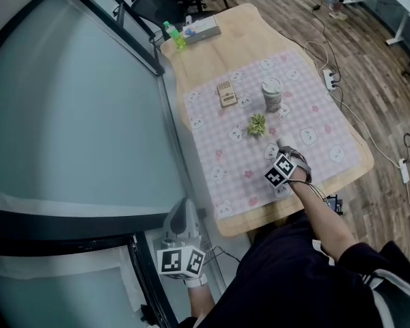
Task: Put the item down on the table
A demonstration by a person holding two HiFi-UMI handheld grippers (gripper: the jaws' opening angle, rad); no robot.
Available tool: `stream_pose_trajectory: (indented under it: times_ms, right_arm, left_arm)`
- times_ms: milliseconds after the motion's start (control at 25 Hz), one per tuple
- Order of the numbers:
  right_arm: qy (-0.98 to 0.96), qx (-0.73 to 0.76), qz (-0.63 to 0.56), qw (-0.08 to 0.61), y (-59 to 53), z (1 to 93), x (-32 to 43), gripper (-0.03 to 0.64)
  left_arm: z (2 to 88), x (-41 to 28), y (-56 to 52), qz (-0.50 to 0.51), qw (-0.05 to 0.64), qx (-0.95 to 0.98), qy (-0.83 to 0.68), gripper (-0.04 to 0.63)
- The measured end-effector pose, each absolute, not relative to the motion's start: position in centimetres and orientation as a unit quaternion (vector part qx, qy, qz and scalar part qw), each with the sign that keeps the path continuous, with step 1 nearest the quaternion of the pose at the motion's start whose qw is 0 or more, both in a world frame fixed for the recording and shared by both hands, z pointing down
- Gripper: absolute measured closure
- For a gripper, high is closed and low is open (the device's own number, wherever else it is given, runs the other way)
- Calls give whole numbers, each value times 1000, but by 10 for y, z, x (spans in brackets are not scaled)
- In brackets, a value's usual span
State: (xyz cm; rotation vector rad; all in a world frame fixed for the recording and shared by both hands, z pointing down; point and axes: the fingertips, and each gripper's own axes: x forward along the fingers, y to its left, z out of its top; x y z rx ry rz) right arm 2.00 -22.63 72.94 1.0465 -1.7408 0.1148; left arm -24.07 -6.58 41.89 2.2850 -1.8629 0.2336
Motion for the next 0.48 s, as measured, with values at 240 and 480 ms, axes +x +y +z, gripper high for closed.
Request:
stream_pose_trajectory:
  times_ms: [240,480]
  right_arm:
    - [-730,440,57,520,-225,731,22,603]
    - [-738,455,69,493,-231,725,28,603]
  left_arm:
    - [413,-239,-65,78,85,772,-625,595]
    - [415,-242,-65,79,84,768,-630,595]
